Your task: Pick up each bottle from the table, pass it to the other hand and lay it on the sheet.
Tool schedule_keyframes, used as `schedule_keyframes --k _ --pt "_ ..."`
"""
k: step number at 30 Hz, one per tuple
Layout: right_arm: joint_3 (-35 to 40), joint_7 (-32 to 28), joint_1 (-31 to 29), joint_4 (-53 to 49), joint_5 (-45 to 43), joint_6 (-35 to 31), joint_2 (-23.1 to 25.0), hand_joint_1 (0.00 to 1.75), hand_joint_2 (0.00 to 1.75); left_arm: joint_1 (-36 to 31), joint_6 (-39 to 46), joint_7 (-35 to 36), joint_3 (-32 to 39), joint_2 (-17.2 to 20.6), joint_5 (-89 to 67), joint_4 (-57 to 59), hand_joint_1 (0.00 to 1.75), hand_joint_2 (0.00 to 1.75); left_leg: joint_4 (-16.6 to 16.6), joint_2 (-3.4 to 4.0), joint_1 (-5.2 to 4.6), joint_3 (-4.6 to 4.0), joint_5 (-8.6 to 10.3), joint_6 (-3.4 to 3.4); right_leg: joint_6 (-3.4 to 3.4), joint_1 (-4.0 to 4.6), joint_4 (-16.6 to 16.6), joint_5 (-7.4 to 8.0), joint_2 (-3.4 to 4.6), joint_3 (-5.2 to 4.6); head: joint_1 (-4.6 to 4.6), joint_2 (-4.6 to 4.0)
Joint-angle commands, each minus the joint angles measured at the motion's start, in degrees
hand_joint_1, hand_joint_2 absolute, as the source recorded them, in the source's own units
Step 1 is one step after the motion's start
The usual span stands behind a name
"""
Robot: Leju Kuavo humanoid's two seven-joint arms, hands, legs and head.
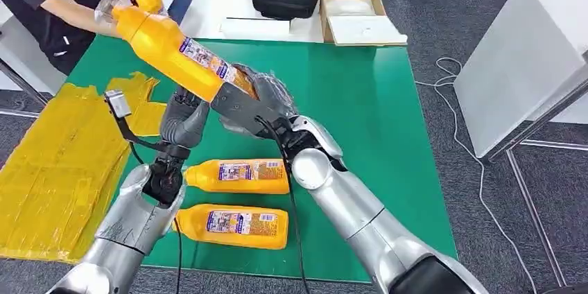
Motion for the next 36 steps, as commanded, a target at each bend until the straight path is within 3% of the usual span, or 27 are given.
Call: schedule_keyframes --k 1,13,20,23,24,32,33,34,36 --pt "4.09 -0.05 -2.21 4.64 0.08 0.36 0.33 1.68 1.75 -2.06 0.37 0.23 -2.46 -0.26 -0.01 1.06 0.0 1.75 -0.01 -0.02 0.05 0.11 -0.04 -0.06 -0.1 0.05 -0.03 -0.05 -0.07 0.14 -0.02 0.0" --pt "6.0 -1.06 -1.26 11.16 0.0 1.24 0.94 1.62 1.75 -3.96 0.83 1.63 -1.6 0.83 4.75 -2.56 0.0 1.75 0.05 -0.06 0.12 0.25 -0.11 -0.1 -0.17 0.13 -0.02 -0.13 -0.14 0.32 -0.02 0.0" --pt "3.99 -3.39 3.55 13.6 1.86 -0.66 -1.83 1.62 1.75 -8.07 -0.46 2.29 0.09 1.43 6.2 0.35 0.0 1.75 -0.01 -0.22 0.15 0.22 -0.04 -0.08 -0.14 0.17 -0.11 -0.09 -0.29 0.31 0.0 0.0" --pt "3.52 -3.69 5.04 14.31 2.49 -0.95 -2.31 1.62 1.75 -9.24 -1.31 2.83 0.06 0.93 6.38 1.39 0.0 1.75 0.03 -0.29 0.2 0.55 -0.18 -0.15 -0.26 0.24 -0.12 -0.24 -0.42 0.71 -0.02 0.0" --pt "3.22 -3.74 6.24 13.77 3.1 -1.31 -2.54 1.62 1.75 -9.9 -1.79 3.1 -0.02 0.44 6.68 2.21 0.0 1.75 -0.03 -0.21 0.15 0.22 -0.03 -0.09 -0.14 0.18 -0.13 -0.09 -0.31 0.31 0.0 0.0" --pt "1.42 -2.16 9.2 10.91 6.56 -1.81 -2.69 1.59 1.75 -11.25 -2.51 3.93 -0.86 -1.61 6.65 3.4 0.03 1.75 0.05 -0.26 0.14 0.25 -0.09 -0.08 -0.15 0.17 -0.07 -0.16 -0.33 0.34 0.0 0.0" --pt "0.89 -2.01 9.43 10.56 6.93 -1.78 -2.75 1.59 1.75 -11.3 -3.21 3.8 -1.26 -1.73 6.44 3.52 1.66 1.75 0.04 -0.27 0.12 0.19 -0.06 -0.06 -0.13 0.15 -0.07 -0.14 -0.33 0.27 0.0 0.0" --pt "0.2 -1.83 9.86 9.93 7.67 -1.68 -2.89 1.57 1.75 -11.49 -3.98 3.56 -1.49 -2.08 6.49 3.84 1.75 1.75 0.03 -0.2 0.09 0.17 -0.05 -0.05 -0.11 0.11 -0.06 -0.12 -0.25 0.19 -0.04 0.0" --pt "-0.48 -1.7 10.51 9.11 8.48 -1.53 -3.15 1.54 1.75 -11.73 -3.91 3.25 -1.87 -2.46 5.92 3.87 1.75 1.75 0.02 -0.31 0.11 0.18 -0.04 -0.07 -0.13 0.14 -0.06 -0.15 -0.37 0.24 0.0 0.0"
